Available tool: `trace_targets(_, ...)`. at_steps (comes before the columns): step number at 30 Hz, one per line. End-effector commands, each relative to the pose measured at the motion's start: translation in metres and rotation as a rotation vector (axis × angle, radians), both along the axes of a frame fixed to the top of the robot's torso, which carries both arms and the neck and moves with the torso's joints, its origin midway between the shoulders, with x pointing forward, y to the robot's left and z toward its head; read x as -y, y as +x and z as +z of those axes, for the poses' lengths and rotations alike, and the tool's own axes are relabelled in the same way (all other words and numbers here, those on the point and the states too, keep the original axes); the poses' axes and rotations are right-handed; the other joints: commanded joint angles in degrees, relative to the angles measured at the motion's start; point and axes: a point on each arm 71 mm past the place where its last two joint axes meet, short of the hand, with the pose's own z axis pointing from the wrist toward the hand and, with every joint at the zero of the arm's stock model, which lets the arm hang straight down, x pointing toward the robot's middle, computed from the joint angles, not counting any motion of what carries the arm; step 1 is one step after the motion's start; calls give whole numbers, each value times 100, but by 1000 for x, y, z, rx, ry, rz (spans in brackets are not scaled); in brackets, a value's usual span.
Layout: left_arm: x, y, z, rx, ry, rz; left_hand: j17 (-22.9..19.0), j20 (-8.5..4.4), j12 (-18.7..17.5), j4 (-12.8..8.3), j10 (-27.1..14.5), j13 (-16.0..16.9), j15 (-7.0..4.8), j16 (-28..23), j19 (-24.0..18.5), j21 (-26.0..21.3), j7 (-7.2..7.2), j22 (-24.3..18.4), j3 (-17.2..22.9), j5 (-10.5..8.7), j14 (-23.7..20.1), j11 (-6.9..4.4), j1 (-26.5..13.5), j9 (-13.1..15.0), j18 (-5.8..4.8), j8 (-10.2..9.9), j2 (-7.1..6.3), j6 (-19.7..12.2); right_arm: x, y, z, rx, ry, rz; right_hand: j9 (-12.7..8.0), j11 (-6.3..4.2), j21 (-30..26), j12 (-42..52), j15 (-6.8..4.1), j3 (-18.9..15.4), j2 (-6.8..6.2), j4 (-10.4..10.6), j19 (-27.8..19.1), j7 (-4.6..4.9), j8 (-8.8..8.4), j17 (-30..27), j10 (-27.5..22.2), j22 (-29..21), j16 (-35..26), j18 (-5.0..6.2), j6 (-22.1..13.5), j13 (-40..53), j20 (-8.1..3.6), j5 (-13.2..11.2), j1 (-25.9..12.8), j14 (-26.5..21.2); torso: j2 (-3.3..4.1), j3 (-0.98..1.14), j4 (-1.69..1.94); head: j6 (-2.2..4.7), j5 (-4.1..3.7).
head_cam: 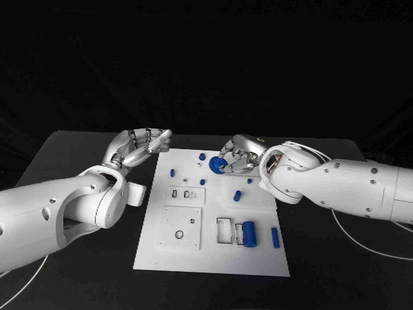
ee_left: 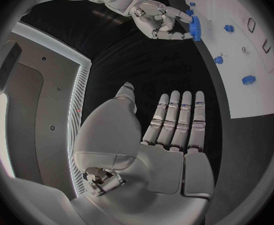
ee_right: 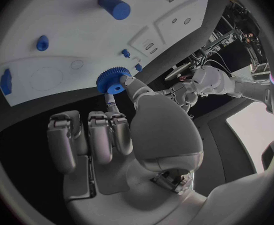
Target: Assemble the parts on the task board
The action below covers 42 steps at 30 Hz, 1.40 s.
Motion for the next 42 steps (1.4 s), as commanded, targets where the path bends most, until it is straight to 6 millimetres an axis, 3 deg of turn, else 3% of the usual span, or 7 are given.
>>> trace_targets(1, 3, 0, 1, 9, -6, -18, 5, 2, -8, -13, -28, 6, 10, -33, -42, -19, 144, -8, 16, -25, -28, 1, -16, 8, 85, 19, 61, -51, -8, 2, -2, 11, -24, 37, 2, 25, 26, 16, 34, 37, -2, -9, 600, -186, 2, 1509, 601, 1507, 24, -39, 212, 1509, 0, -30, -33, 598, 3, -6, -5, 10, -2)
trace_targets(8, 4, -1, 2, 10, -7, -21, 5, 2, -8, -13, -28, 6, 10, -33, -42, -19, 144, -8, 16, -25, -28, 1, -16, 8, 85, 19, 61, -51, -25, 11, -10, 36, -40, 50, 1, 26, 26, 16, 35, 38, -1, -9, 600, -185, 1, 1509, 601, 1507, 24, -39, 213, 1509, 1, -32, -33, 598, 17, -5, 11, 20, 1)
trace_targets(16, 2, -2, 2, 10, -7, -17, 5, 2, -8, -13, -28, 6, 10, -33, -42, -19, 144, -8, 16, -25, -28, 1, -16, 8, 85, 19, 61, -51, -34, 22, -20, 46, -59, 41, -2, 29, 26, 16, 38, 42, 3, -9, 600, -183, -6, 1509, 601, 1507, 24, -39, 214, 1509, 4, -42, -33, 598, 18, -5, 1, 4, 44)
trace_targets(42, 0, -3, 2, 11, -6, -12, 7, 2, -9, -14, -28, 6, 11, -34, -44, -20, 145, -11, 15, -20, -30, 2, -5, 10, 85, 25, 70, -57, -46, 31, -24, 81, -72, 37, -29, 44, 26, 16, 56, 55, 10, -13, 600, -169, -57, 1509, 601, 1507, 24, -39, 205, 1509, 22, -108, -34, 598, 1, 0, -6, -35, 38)
